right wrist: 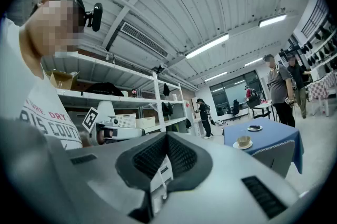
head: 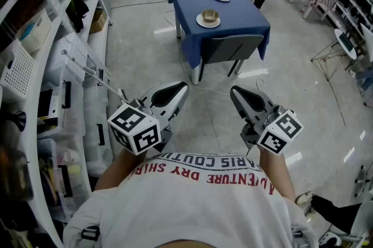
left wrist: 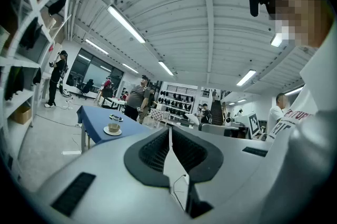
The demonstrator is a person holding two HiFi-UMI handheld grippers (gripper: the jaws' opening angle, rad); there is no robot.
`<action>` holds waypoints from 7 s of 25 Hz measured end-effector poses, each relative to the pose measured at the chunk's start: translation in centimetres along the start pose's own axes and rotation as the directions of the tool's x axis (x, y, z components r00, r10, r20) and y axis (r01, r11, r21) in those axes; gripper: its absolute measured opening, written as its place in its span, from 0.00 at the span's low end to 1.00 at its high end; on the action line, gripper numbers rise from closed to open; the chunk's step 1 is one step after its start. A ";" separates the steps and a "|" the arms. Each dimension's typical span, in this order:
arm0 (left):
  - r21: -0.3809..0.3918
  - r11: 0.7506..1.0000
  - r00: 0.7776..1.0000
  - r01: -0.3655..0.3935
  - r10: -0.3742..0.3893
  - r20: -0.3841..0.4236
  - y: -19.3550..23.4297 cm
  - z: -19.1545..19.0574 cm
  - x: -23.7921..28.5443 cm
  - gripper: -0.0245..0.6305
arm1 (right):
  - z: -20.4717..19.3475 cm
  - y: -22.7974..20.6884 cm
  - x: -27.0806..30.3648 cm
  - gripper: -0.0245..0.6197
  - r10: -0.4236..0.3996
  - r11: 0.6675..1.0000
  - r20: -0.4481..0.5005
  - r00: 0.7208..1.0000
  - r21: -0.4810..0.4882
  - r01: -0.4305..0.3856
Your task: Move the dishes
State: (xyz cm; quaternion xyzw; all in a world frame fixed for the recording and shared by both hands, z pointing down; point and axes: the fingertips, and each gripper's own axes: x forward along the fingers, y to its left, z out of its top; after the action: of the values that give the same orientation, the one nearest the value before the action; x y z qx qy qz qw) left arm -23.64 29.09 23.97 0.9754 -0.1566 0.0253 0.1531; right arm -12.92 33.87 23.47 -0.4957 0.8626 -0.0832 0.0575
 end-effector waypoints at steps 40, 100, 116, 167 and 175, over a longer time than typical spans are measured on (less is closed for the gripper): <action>-0.028 0.990 0.989 -0.137 0.135 -0.058 0.9 -4.4 15.6 0.10 | -1.7 -19.2 -7.1 0.61 -0.158 0.984 -0.027 0.987 -0.082 0.155; -0.232 0.846 0.872 -0.481 0.433 -0.228 45.9 -1.4 36.5 0.10 | -14.7 -52.1 40.0 0.61 0.133 0.969 -0.420 0.898 -0.136 -0.208; -0.264 0.811 0.853 -0.522 0.491 -0.180 47.7 -0.5 37.2 0.10 | -15.1 -51.8 40.8 0.48 0.185 0.941 -0.483 0.856 -0.165 -0.296; -0.343 0.705 0.783 -0.621 0.585 -0.214 52.2 -2.9 36.4 0.10 | -14.2 -61.6 50.1 0.48 0.132 0.954 -0.480 0.867 -0.178 -0.243; -0.344 0.705 0.783 -0.620 0.581 -0.222 52.5 -3.4 36.5 0.10 | -14.5 -61.6 49.9 0.48 0.133 0.955 -0.457 0.879 -0.177 -0.236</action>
State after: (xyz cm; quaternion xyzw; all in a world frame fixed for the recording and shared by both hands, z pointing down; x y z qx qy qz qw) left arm -5.40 -28.21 46.04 0.8159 -0.4598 0.0887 0.3392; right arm 11.52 -38.53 49.18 -0.3821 0.9005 -0.0880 -0.1882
